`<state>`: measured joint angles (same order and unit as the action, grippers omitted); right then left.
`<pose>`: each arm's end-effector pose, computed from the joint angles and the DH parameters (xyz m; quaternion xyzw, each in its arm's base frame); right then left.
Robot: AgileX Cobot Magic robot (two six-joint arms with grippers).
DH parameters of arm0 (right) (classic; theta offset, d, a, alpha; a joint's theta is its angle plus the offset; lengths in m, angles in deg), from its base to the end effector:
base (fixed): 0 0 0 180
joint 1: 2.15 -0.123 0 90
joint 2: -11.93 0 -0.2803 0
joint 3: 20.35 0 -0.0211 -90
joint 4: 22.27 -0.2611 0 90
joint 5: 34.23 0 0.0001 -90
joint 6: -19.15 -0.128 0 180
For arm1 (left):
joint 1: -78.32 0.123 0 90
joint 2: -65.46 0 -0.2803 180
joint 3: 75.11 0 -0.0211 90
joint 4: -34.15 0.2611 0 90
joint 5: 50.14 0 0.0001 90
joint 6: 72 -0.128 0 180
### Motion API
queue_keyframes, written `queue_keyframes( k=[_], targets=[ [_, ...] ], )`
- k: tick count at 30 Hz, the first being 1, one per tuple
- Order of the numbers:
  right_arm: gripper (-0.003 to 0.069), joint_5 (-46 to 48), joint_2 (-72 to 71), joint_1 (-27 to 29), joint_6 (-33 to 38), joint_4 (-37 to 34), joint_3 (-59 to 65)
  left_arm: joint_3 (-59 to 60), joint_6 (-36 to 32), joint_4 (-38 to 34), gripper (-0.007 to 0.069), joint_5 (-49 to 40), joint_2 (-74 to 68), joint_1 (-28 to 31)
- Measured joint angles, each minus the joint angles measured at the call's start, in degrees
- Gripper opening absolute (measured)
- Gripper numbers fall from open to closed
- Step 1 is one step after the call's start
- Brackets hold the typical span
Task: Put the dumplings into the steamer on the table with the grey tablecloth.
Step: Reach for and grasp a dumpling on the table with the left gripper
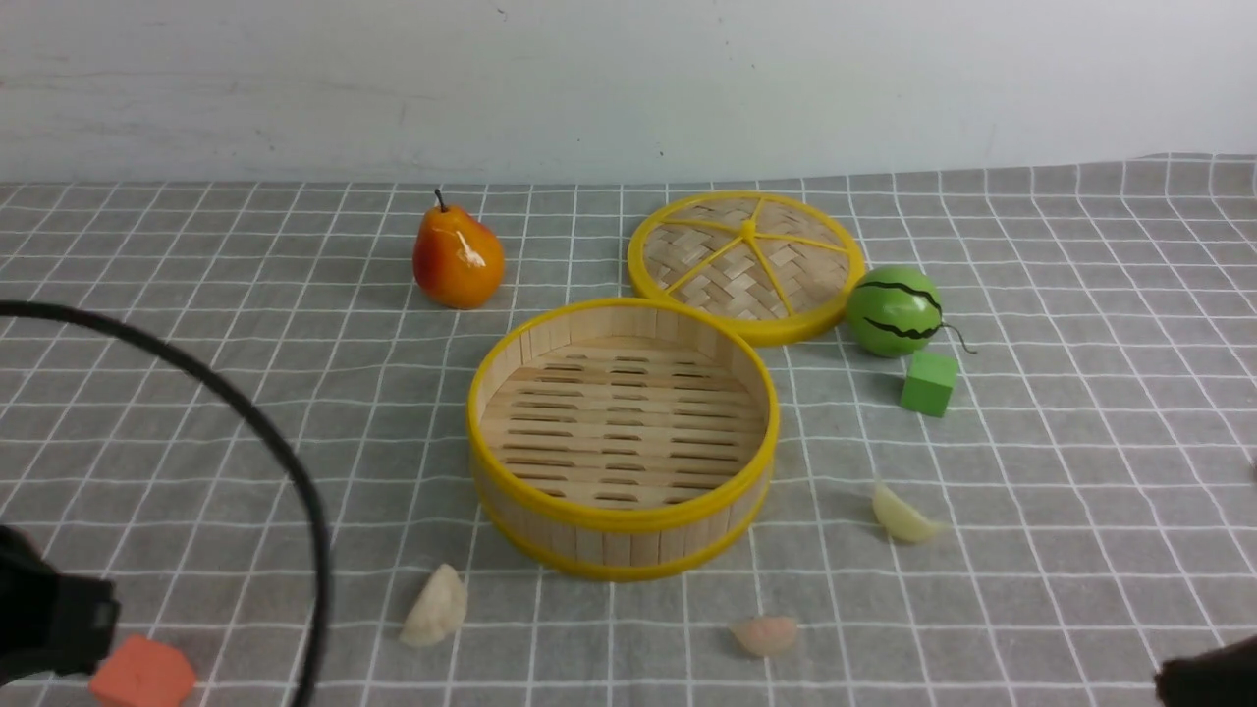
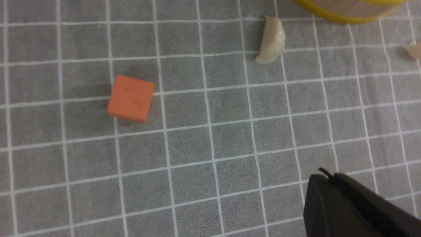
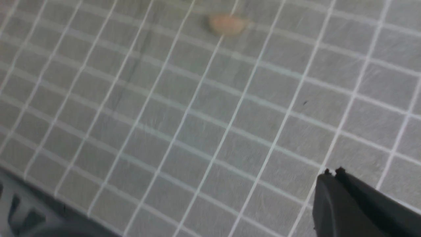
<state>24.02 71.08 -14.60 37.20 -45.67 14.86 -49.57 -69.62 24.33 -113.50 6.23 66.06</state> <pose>0.1642 0.0805 0.2601 -0.1896 0.9344 0.1812 0.2410 0.1737 -0.0577 0.3016 0.0667 0.9559 -0.1183 0.2606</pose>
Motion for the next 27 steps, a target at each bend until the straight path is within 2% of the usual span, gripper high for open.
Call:
queue_keyframes(
  k=[5, 8, 10, 11, 13, 14, 15, 16, 17, 19, 22, 27],
  targets=[
    [-0.0018, 2.0, 6.3, -9.8, -0.6, 4.9, -0.6, -3.3, 2.9, 5.5, -0.0008, 2.1, -10.7, -10.5],
    [-0.0015, 1.4, 8.2, -12.8, -1.2, 5.2, -0.6, -5.8, 6.6, 9.4, 0.005, 3.9, -18.0, -14.3],
    [-0.0014, 0.1, 8.4, -13.3, -1.3, 4.9, -0.6, -7.2, 7.7, 10.7, 0.0122, 5.1, -22.8, -15.2],
    [-0.0014, 0.0, 8.4, -13.3, -1.3, 4.9, -0.6, -7.4, 7.8, 10.7, 0.0122, 5.1, -22.8, -15.2],
    [-0.0011, -1.3, 8.4, -13.3, -1.5, 4.6, -0.6, -9.1, 7.9, 11.2, 0.0251, 7.0, -29.1, -15.5],
    [-0.0011, -1.4, 8.4, -13.3, -1.6, 4.6, -0.6, -9.2, 7.9, 11.2, 0.026, 7.1, -29.6, -15.5],
    [-0.0011, -1.8, 8.4, -13.3, -1.7, 4.4, -0.6, -9.8, 7.9, 11.3, 0.0323, 8.5, -32.5, -15.5],
    [-0.0011, -2.0, 8.4, -13.3, -1.7, 4.4, -0.7, -10.0, 7.9, 11.5, 0.0348, 9.1, -33.7, -15.5],
    [-0.0011, -2.4, 8.4, -13.3, -1.7, 4.4, -0.7, -10.2, 7.9, 11.6, 0.0405, 11.1, -36.7, -15.5],
    [-0.0011, -2.7, 8.4, -13.3, -1.7, 4.3, -0.7, -10.3, 7.9, 12.0, 0.0453, 14.0, -40.0, -15.5],
    [-0.0011, -3.2, 8.4, -13.3, -1.7, 4.1, -0.7, -10.3, 7.9, 12.9, 0.048, 18.5, -43.8, -15.5],
    [-0.0008, -4.0, 8.4, -13.3, -1.7, 4.1, -0.7, -10.6, 8.0, 14.9, 0.0477, 24.7, -49.4, -15.5]
  ],
)
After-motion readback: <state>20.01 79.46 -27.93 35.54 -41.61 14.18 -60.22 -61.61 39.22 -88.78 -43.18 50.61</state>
